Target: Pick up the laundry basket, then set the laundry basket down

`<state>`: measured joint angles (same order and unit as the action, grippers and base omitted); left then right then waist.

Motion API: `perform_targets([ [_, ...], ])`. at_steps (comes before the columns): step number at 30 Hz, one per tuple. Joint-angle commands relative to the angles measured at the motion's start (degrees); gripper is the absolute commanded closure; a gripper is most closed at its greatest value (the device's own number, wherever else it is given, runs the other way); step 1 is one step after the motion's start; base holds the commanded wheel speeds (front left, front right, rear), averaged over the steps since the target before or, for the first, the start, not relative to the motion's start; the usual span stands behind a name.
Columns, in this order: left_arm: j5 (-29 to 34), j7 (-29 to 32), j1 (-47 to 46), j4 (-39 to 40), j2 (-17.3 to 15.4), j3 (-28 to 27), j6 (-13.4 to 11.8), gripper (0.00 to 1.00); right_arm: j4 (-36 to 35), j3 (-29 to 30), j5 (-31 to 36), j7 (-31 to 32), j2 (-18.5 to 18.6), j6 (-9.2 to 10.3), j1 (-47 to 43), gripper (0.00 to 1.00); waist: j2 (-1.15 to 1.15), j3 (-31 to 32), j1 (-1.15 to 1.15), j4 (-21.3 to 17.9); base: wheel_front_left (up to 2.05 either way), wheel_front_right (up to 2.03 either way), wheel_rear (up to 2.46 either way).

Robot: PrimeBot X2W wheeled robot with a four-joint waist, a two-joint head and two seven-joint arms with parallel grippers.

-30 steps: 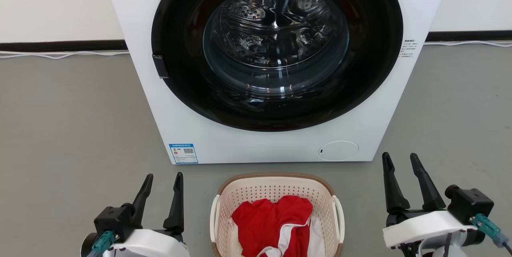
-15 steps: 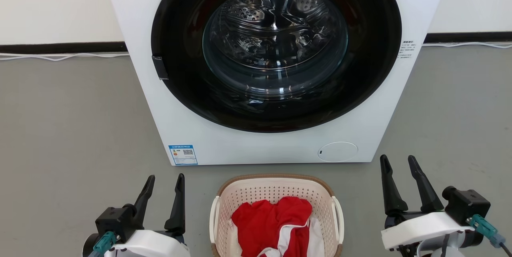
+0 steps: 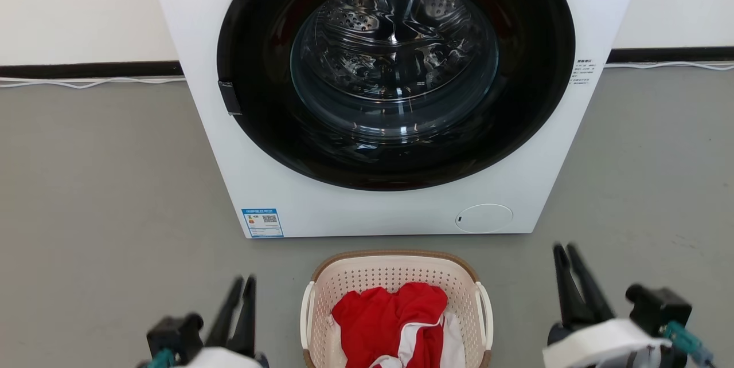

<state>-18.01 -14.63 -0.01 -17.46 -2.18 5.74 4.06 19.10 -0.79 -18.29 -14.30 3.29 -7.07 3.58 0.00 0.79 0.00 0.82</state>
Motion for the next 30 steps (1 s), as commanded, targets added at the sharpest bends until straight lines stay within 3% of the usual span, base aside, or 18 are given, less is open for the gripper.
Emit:
perform_targets([
  [1, -0.7, 0.3, -0.3, 0.1, 0.0, -0.2, 0.0, 1.00, -0.1, 0.1, -0.7, 0.2, 0.0, 0.00, 0.2, 1.00, 0.00, 0.0, 0.00, 0.0, 0.00, 0.00, 0.00],
  [7, -4.3, 1.3, -0.5, 0.3, -0.1, -0.8, 0.2, 1.00, -0.4, 0.5, -4.3, 1.3, 0.0, -0.02, 0.3, 1.00, 0.00, 0.1, 0.13, 0.0, 0.00, 0.00, 0.00],
  [10, -6.7, 2.0, -0.7, 0.4, -0.1, -1.2, 0.3, 1.00, -0.6, 0.7, -6.6, 1.9, 0.0, -0.04, 0.3, 1.00, 0.00, -0.1, 0.01, -0.1, 0.00, 0.00, 0.00],
  [30, -17.9, 5.1, -1.6, 0.9, -0.2, -3.0, 0.8, 1.00, -1.4, 1.8, -17.9, 5.0, -0.1, -0.10, 0.7, 1.00, 0.00, -0.2, 0.00, -0.2, 0.00, 0.00, 0.00],
])
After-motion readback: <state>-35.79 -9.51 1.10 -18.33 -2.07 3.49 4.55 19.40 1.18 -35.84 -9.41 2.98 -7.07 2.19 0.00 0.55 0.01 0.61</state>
